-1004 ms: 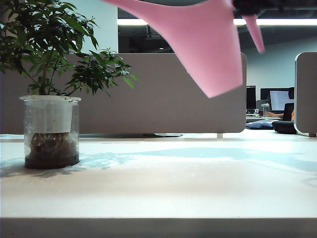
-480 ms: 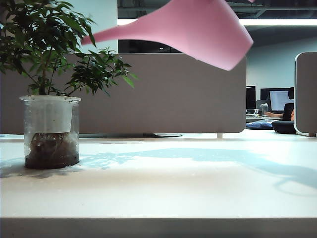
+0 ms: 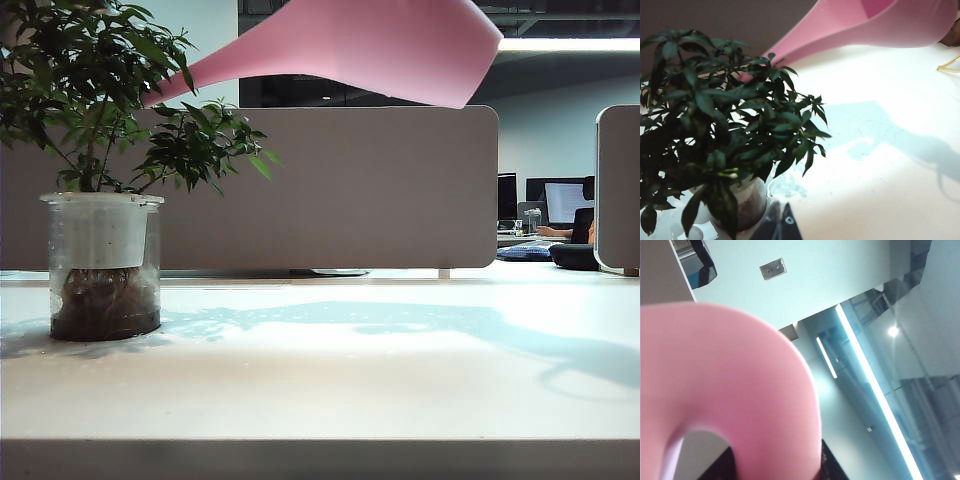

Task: Pick up the watering can from the table, water the potted plant, and put the can back.

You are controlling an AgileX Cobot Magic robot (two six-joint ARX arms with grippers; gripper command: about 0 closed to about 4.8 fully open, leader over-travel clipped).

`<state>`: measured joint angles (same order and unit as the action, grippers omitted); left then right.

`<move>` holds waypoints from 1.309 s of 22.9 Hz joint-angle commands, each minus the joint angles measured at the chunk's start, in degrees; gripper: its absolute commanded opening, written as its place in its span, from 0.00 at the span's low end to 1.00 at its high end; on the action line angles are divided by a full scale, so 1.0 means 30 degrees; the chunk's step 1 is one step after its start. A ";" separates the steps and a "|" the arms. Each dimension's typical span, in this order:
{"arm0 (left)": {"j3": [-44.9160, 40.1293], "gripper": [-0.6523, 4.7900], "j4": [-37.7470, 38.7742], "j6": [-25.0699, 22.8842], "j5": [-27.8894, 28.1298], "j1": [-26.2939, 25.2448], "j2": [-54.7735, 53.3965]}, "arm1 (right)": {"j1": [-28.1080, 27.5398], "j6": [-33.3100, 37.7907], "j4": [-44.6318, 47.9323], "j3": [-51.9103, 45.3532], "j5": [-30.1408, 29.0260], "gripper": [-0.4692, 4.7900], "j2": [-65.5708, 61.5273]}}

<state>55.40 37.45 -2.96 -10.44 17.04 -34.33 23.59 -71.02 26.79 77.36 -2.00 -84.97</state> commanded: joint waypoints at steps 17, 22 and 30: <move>0.0102 0.11 -0.0226 0.0066 -0.0102 0.0007 0.0131 | -0.0357 0.5486 -0.2288 0.0138 0.3279 0.44 0.0175; 0.0102 0.11 -0.0226 0.0066 -0.0102 0.0007 0.0131 | -0.1894 1.1475 -0.2965 -0.0007 0.3621 0.34 0.0175; 0.0102 0.11 -0.0233 0.0058 -0.0080 0.0007 0.0131 | -0.5355 2.1107 -0.2769 -0.2295 0.1749 0.35 0.0182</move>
<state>55.40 37.43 -2.96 -10.46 17.04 -34.02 8.34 -14.44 15.51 71.40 4.89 -84.95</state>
